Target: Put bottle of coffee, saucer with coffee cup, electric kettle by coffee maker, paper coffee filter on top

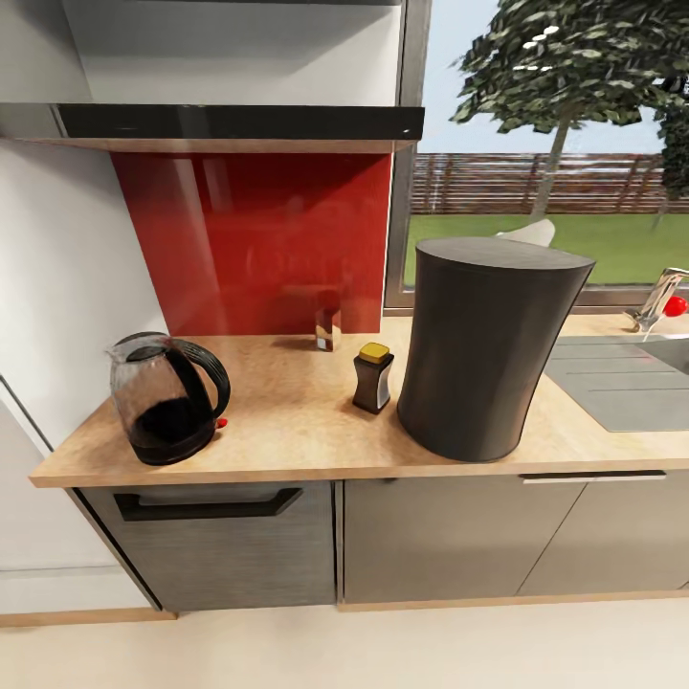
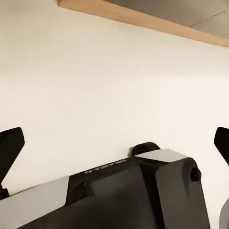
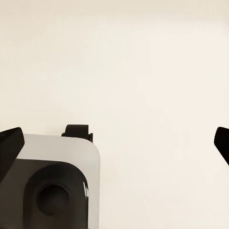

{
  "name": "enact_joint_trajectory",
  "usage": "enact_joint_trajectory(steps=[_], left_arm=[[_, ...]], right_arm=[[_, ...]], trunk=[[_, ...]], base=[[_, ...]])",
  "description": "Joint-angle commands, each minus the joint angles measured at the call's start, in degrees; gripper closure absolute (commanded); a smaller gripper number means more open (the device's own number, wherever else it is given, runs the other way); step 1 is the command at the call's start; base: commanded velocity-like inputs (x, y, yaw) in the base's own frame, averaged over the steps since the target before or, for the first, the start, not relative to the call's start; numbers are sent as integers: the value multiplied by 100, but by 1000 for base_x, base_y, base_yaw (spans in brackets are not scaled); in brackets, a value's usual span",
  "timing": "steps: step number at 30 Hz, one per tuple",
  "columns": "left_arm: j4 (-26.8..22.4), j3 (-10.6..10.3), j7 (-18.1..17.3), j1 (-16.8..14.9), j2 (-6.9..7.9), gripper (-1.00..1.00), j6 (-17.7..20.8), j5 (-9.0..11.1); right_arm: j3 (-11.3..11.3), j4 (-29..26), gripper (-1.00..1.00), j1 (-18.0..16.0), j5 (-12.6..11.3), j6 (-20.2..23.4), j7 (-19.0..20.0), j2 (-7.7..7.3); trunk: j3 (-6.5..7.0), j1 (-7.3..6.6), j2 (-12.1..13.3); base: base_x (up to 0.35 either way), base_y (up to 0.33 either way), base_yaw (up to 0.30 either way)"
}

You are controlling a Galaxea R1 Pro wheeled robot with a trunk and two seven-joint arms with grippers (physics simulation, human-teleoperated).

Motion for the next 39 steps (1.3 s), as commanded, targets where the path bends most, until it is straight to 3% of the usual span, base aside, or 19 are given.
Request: enact_joint_trajectory(steps=[1,9,13,28,32,36,39], left_arm=[[5,1,1,9,8,-100,-36,33],[11,204,204,57,39,-100,-13,40],[6,442,299,118,43,-100,-3,43],[11,579,328,142,146,-100,-1,44],[12,833,328,166,205,-100,1,46],[6,1215,325,270,254,-100,6,44],[5,1305,324,295,260,-100,7,44]], right_arm=[[8,4,-100,-3,5,-18,-2,-4],[8,3,-100,-3,4,-18,-2,-14],[7,3,-100,-3,4,-18,-3,-15],[7,3,-100,-3,4,-18,-3,-15],[7,3,-100,-3,4,-18,-3,-15],[7,3,-100,-3,4,-18,-3,-15],[7,3,-100,-3,4,-18,-3,-15]], trunk=[[-5,0,-3],[-5,0,-3],[-5,0,-3],[-5,0,-3],[-5,0,-3],[-5,0,-3],[-5,0,-3]], base=[[0,0,0],[0,0,0],[0,0,0],[0,0,0],[0,0,0],[0,0,0],[0,0,0]])
